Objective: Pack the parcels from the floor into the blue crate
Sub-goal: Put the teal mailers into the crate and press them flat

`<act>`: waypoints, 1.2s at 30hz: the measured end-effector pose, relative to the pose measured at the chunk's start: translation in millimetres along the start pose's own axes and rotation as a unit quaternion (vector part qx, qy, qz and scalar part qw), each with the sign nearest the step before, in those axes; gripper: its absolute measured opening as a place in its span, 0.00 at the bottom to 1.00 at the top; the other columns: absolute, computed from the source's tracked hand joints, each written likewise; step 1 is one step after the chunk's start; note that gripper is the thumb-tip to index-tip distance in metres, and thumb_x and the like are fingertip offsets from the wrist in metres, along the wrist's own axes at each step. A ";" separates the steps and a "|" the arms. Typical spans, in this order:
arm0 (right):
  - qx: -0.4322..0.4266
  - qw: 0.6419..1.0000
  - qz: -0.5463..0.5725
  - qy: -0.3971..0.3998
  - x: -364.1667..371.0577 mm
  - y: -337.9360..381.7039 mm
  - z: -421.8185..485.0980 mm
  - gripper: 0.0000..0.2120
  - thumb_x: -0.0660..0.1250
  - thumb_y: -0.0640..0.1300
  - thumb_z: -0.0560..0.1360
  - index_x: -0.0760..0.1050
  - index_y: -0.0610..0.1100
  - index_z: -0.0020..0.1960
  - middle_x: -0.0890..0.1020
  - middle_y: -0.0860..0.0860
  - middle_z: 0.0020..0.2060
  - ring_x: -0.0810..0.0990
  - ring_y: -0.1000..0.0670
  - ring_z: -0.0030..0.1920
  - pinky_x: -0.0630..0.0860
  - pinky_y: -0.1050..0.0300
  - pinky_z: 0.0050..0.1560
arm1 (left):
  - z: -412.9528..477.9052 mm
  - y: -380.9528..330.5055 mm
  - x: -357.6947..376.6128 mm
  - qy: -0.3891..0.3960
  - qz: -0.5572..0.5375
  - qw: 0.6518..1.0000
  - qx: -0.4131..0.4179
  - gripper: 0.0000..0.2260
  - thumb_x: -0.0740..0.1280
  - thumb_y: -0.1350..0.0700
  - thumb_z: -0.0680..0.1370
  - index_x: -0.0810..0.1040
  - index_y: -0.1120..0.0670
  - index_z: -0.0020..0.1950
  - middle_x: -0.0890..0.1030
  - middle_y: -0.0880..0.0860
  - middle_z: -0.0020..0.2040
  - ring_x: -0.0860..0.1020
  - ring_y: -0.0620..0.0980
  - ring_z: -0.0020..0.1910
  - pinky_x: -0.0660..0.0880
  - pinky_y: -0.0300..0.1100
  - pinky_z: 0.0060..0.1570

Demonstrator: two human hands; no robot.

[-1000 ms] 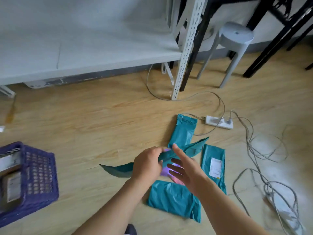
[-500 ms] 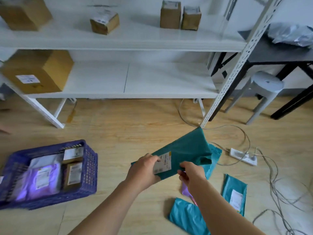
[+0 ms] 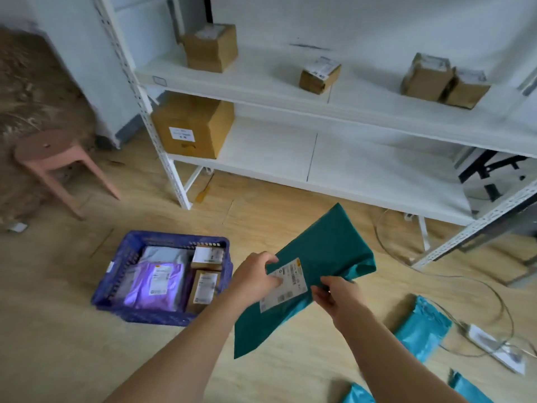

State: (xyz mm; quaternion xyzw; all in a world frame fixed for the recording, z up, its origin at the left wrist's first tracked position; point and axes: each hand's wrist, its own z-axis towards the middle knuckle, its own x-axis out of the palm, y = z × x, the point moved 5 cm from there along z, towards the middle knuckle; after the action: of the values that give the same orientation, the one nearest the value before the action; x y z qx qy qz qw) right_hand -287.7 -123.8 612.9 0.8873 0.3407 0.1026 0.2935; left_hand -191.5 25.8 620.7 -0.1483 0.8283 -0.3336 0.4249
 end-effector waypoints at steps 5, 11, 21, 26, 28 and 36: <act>0.011 0.999 -0.009 0.048 89.4 -10.6 -1.4 0.08 0.58 0.32 0.79 0.66 0.41 0.43 0.77 0.42 0.36 0.78 0.48 0.30 0.79 0.59 0.23 | 11.1 46.9 -53.2 -0.034 -0.001 0.999 -0.036 0.20 0.67 0.55 0.76 0.70 0.52 0.67 0.72 0.52 0.63 0.76 0.50 0.57 0.76 0.48 0.55; 0.034 0.994 -0.031 0.095 202.2 -26.3 20.0 0.08 0.58 0.32 0.78 0.66 0.41 0.42 0.75 0.42 0.34 0.75 0.49 0.29 0.78 0.58 0.24 | 34.0 125.8 -118.2 -0.067 0.010 0.994 -0.081 0.18 0.68 0.57 0.74 0.72 0.54 0.64 0.76 0.53 0.60 0.77 0.51 0.57 0.75 0.47 0.55; 0.099 0.987 -0.055 0.111 381.7 -32.9 109.9 0.05 0.58 0.33 0.79 0.66 0.38 0.44 0.75 0.41 0.30 0.74 0.52 0.15 0.75 0.60 0.18 | 148.9 241.2 -209.8 -0.049 0.007 0.985 -0.168 0.13 0.66 0.60 0.75 0.73 0.55 0.59 0.76 0.55 0.60 0.78 0.53 0.56 0.78 0.50 0.52; 0.116 0.989 -0.041 0.083 439.0 -49.6 152.7 0.08 0.57 0.33 0.78 0.64 0.37 0.57 0.75 0.40 0.32 0.75 0.50 0.16 0.75 0.60 0.18 | 183.7 297.1 -237.4 -0.081 0.017 0.982 -0.171 0.09 0.68 0.59 0.75 0.75 0.56 0.54 0.77 0.54 0.56 0.76 0.52 0.56 0.76 0.47 0.53; 0.128 0.989 -0.031 0.073 456.2 -61.6 163.3 0.08 0.56 0.32 0.78 0.64 0.37 0.57 0.75 0.40 0.33 0.77 0.48 0.21 0.76 0.59 0.18 | 191.6 328.1 -238.8 -0.067 0.021 0.983 -0.171 0.14 0.69 0.57 0.74 0.75 0.56 0.59 0.77 0.52 0.57 0.76 0.50 0.57 0.76 0.45 0.55; 0.174 0.979 0.109 -0.004 524.9 -138.1 218.2 0.08 0.51 0.30 0.78 0.63 0.37 0.57 0.74 0.37 0.36 0.78 0.46 0.18 0.77 0.55 0.18 | 239.2 447.2 -232.3 0.014 0.027 0.981 -0.193 0.24 0.68 0.54 0.75 0.66 0.53 0.70 0.68 0.52 0.65 0.70 0.50 0.64 0.71 0.40 0.61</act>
State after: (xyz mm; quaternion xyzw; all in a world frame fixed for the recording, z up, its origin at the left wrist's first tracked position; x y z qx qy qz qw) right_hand 112.5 209.0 345.8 0.9569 0.2539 0.0693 0.1228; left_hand 155.7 374.6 358.1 -0.2009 0.8865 -0.1579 0.3858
